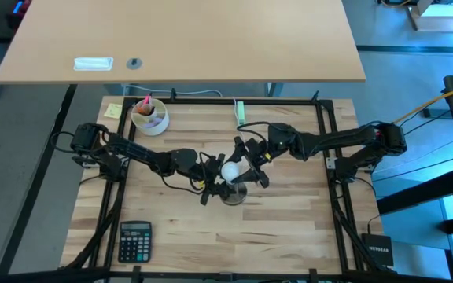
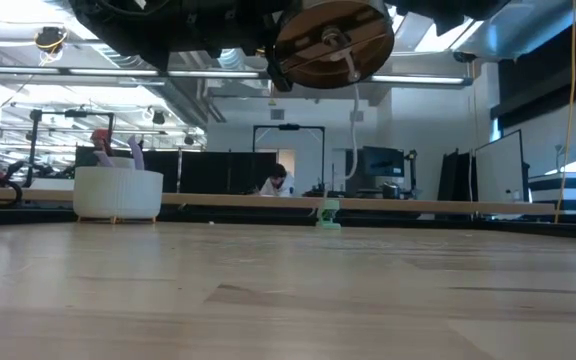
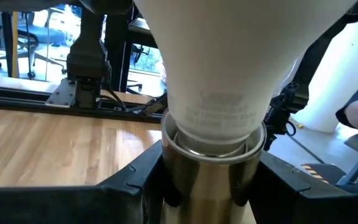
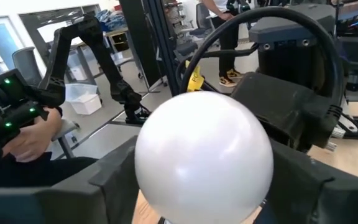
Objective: Screw lightbulb
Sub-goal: Insert the lightbulb into the lamp
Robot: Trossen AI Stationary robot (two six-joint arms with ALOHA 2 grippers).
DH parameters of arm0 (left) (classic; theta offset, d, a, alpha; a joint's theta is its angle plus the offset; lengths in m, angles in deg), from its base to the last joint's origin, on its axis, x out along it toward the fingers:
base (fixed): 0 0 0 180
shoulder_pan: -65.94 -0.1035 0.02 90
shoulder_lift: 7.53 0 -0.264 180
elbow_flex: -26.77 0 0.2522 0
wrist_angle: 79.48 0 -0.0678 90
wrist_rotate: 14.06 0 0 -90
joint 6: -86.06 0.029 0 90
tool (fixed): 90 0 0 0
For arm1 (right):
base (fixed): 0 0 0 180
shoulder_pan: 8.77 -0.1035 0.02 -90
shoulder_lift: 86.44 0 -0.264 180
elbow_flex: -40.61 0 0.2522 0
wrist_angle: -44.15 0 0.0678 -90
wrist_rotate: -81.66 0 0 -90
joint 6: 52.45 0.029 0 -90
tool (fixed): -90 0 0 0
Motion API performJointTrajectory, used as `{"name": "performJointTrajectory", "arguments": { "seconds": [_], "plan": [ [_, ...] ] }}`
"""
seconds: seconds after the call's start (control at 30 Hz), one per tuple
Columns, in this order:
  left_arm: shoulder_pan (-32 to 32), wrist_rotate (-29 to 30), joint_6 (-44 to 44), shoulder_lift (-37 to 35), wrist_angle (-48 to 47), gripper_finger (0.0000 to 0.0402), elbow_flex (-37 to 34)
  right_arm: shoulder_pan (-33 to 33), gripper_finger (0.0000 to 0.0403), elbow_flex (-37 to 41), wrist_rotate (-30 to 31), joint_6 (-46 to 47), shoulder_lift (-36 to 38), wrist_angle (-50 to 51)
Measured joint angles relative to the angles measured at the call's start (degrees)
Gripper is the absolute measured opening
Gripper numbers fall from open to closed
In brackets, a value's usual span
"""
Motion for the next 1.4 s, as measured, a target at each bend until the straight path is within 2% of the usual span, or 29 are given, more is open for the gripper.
{"name": "performJointTrajectory", "arguments": {
  "seconds": [0.3, 0.47, 0.57, 0.77, 0.9, 1.1, 1.3, 1.4],
  "plan": [
    [0.0, 4.2, -1.1, 0.1, -1.0, 0.0164, -0.2, 0.0, 0.0259, -0.1, 3.2, 0.0, 0.0, 3.3],
    [0.2, 10.6, -0.2, -2.8, -7.2, 0.0164, -0.2, 0.0, 0.0259, -0.2, 6.9, -0.6, 0.1, 4.9],
    [0.9, 16.7, 0.6, -4.6, -10.8, 0.0164, -0.2, -0.5, 0.0259, -0.3, 12.2, -1.9, 0.2, 6.7],
    [1.7, 28.2, 0.7, -5.4, -14.8, 0.0164, -0.2, -4.2, 0.026, -0.3, 29.0, -7.2, 0.2, 9.4],
    [1.7, 32.5, -0.6, -5.4, -14.9, 0.0164, -0.2, -6.3, 0.026, -0.3, 40.1, -7.0, 0.2, 10.0],
    [2.2, 35.8, -0.9, -5.5, -17.6, 0.0164, 1.3, -8.1, 0.0261, -0.3, 51.4, 0.8, 0.1, 10.9],
    [2.8, 38.5, -0.5, -5.4, -20.7, 0.0164, 3.2, -8.5, 0.0261, -0.1, 54.4, 6.6, 0.1, 11.3],
    [2.8, 38.9, -0.7, -5.4, -22.1, 0.0164, 3.3, -8.4, 0.0261, -0.1, 52.7, 6.0, 0.0, 11.0]
  ]
}}
